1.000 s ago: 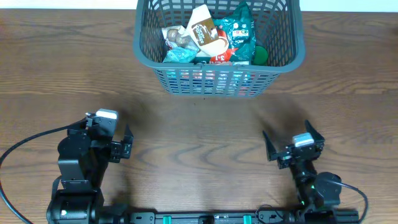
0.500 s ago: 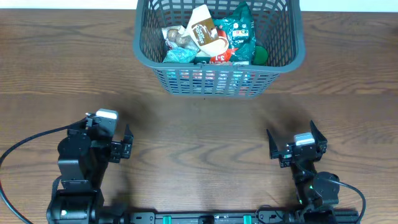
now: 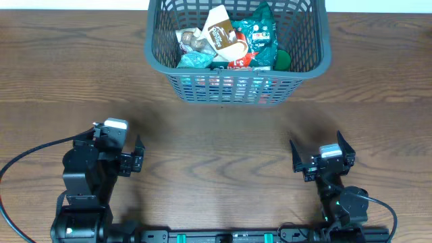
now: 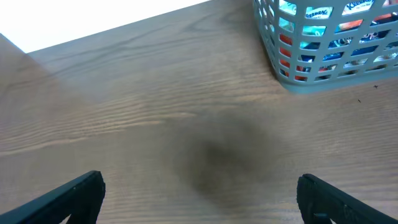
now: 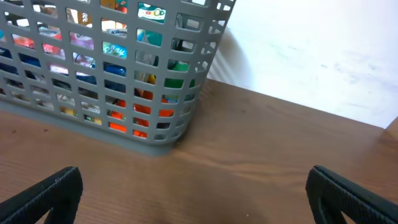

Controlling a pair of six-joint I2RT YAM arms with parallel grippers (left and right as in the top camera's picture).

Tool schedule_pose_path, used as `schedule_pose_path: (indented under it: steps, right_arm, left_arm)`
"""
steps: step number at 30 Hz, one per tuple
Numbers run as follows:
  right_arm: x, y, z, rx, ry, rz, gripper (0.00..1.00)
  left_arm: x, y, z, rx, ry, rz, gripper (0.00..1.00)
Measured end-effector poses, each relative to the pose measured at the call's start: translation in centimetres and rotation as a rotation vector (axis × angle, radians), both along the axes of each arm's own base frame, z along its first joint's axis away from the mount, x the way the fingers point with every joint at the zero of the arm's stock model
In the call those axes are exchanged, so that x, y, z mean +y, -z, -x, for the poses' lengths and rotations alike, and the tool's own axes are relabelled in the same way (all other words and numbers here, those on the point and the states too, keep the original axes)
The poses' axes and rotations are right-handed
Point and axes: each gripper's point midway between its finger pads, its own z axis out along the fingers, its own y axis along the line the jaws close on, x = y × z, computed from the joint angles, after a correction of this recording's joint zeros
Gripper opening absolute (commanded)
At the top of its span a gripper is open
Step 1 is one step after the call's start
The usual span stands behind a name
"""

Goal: Pack container

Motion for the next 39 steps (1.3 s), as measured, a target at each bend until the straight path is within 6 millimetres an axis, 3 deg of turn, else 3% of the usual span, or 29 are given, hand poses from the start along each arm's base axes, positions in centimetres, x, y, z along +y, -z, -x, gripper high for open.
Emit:
schedule_pose_path:
  steps: [16,24,29,39]
  right_arm:
    - [0.0,0.0,0.0,0.0,0.0,0.0,0.99]
    - [0.0,0.0,0.0,0.0,0.0,0.0,0.99]
    - [0.0,0.0,0.0,0.002,0.0,0.0,0.99]
    - [0.0,0.1,0.0,0.002,0.001,0.0,0.99]
  left_arm:
    - [0.0,0.3,0.3,0.016,0.001,0.0,0.98]
    - [-3.3,-1.1,2.8,-0.108,0.181,0.007,0.99]
    - [-4.5,1.2,3.9,-0.155,0.266,-0.015,0.99]
    - [-5.5,4.8,3.5,-0.248,0.33,-0.04,0.98]
